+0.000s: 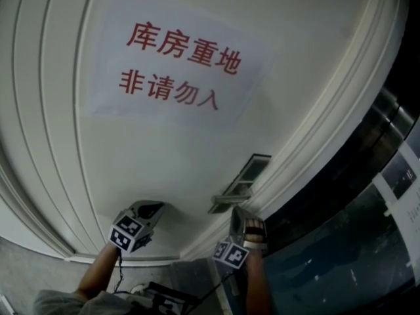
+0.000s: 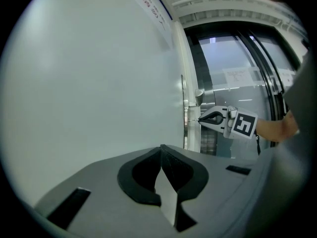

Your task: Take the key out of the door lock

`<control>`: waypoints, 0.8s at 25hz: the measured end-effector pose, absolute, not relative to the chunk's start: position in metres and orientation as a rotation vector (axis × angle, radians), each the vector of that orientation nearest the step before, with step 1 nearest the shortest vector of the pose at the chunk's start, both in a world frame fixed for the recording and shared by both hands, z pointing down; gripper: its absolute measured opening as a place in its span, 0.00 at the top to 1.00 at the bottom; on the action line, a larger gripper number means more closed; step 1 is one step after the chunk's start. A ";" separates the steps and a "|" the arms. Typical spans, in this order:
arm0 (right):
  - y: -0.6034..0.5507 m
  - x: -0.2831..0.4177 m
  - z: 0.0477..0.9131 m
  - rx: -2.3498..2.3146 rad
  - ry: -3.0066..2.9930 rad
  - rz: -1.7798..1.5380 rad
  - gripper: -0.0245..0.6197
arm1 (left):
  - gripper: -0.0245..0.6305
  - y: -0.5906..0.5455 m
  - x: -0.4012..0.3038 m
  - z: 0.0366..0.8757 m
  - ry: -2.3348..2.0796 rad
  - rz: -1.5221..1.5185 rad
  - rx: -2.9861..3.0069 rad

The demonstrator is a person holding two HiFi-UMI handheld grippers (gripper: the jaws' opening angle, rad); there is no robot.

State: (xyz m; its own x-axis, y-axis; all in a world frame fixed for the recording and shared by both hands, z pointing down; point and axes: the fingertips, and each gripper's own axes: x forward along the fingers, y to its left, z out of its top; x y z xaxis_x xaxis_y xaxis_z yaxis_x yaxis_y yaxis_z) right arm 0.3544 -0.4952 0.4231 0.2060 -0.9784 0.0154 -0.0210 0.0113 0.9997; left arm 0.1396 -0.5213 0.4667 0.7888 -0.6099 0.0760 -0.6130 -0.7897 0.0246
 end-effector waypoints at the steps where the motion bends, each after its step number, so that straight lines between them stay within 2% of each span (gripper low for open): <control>1: -0.493 0.354 0.423 1.310 -1.083 -1.034 0.93 | 0.96 -0.522 0.139 0.467 -0.999 0.101 2.927; 20: -0.482 0.359 0.428 1.335 -1.084 -1.019 0.93 | 0.95 -0.506 0.132 0.463 -1.025 0.089 2.935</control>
